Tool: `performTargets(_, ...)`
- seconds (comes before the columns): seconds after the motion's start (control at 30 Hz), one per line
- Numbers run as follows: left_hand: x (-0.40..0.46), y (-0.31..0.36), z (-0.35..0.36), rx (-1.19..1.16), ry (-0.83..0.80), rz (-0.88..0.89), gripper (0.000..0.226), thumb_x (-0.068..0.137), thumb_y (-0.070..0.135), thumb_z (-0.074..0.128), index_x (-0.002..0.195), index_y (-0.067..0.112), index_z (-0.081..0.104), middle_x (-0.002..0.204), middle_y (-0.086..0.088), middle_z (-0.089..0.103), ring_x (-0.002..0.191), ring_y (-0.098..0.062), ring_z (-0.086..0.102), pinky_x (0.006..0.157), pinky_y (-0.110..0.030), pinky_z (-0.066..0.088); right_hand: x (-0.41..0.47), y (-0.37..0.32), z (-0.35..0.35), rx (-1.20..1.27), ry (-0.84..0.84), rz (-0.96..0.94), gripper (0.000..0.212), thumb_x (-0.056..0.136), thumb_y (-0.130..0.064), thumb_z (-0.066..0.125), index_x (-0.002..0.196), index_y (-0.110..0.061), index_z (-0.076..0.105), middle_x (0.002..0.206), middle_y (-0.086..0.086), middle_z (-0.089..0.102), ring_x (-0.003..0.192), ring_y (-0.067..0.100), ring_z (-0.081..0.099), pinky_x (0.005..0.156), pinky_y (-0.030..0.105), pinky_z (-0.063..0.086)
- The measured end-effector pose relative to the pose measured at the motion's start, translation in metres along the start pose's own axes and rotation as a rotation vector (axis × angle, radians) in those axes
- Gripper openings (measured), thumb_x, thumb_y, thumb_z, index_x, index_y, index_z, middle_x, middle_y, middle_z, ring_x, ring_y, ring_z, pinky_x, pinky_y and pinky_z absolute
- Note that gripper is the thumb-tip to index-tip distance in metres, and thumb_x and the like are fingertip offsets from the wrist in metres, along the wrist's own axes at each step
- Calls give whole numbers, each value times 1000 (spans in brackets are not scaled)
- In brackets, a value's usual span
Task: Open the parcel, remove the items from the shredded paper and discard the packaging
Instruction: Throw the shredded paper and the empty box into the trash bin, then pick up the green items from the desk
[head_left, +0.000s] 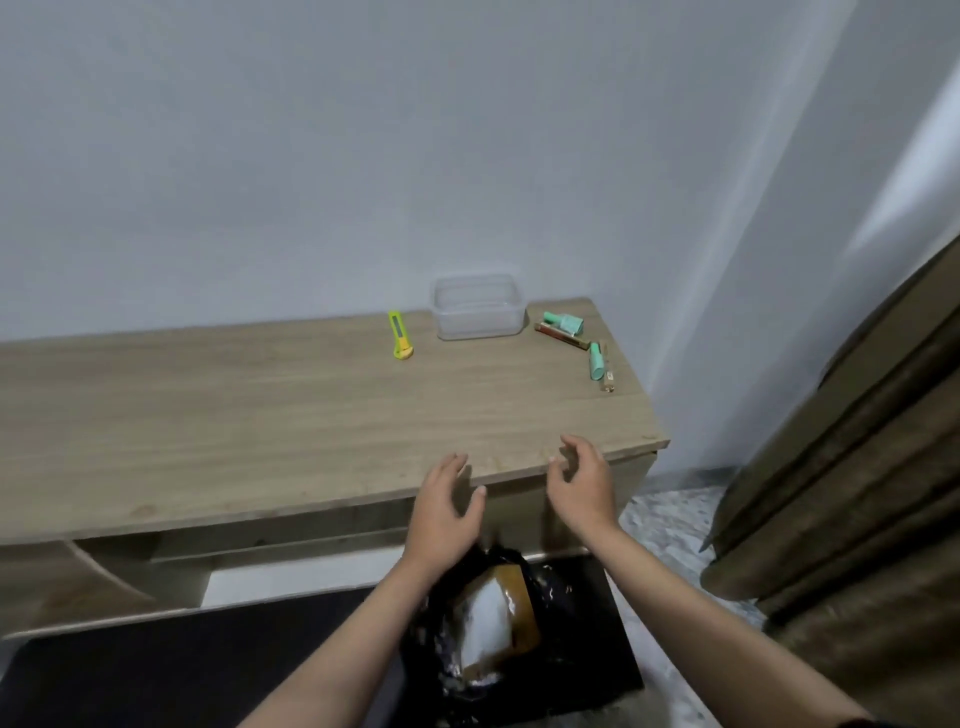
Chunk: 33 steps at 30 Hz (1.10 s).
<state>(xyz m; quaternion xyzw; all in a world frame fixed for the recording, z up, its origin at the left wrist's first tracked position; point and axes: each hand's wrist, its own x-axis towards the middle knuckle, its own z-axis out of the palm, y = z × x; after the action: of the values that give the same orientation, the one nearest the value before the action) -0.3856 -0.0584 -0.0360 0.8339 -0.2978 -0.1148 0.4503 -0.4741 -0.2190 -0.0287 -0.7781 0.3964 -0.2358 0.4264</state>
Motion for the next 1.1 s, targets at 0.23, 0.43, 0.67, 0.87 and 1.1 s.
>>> performTargets(0.23, 82, -8, -12, 96, -60, 20, 68, 78, 44, 53, 134, 6, 47, 143, -16, 44, 135, -27, 37, 112, -32, 26, 57, -16, -8, -38, 147, 12, 37, 87, -16, 55, 125, -12, 52, 127, 12, 50, 113, 21, 53, 95, 30, 41)
performTargets(0.43, 137, -22, -5, 271, -41, 13, 87, 66, 65, 37, 135, 12, 47, 147, -16, 39, 138, -28, 32, 112, -42, 26, 115, -12, -9, -134, 232, 82, 41, 86, -22, 56, 127, -16, 49, 129, 11, 48, 116, 26, 50, 95, 39, 45)
performTargets(0.67, 179, -23, 27, 527, -29, -146, 79, 79, 69, 30, 143, 24, 31, 159, -2, 13, 146, -19, 8, 111, -59, 7, 197, 11, -6, -355, 127, 196, 60, 82, -37, 61, 137, -35, 36, 122, 11, 50, 113, 30, 48, 97, 43, 42)
performTargets(0.87, 185, -30, 36, 589, 14, -180, 85, 70, 73, 19, 144, 32, 27, 159, 5, 11, 145, -17, 9, 112, -59, 8, 237, 24, -4, -220, 227, 107, 49, 89, -20, 51, 136, -32, 41, 119, 9, 53, 111, 27, 46, 95, 40, 42)
performTargets(1.1, 184, -28, 37, 590, 44, -199, 80, 73, 74, 25, 143, 36, 27, 158, 9, 11, 145, -16, 11, 113, -56, 10, 309, 2, -6, -72, 22, -121, 42, 93, -7, 44, 128, -26, 55, 130, 5, 55, 120, 25, 40, 96, 22, 29)
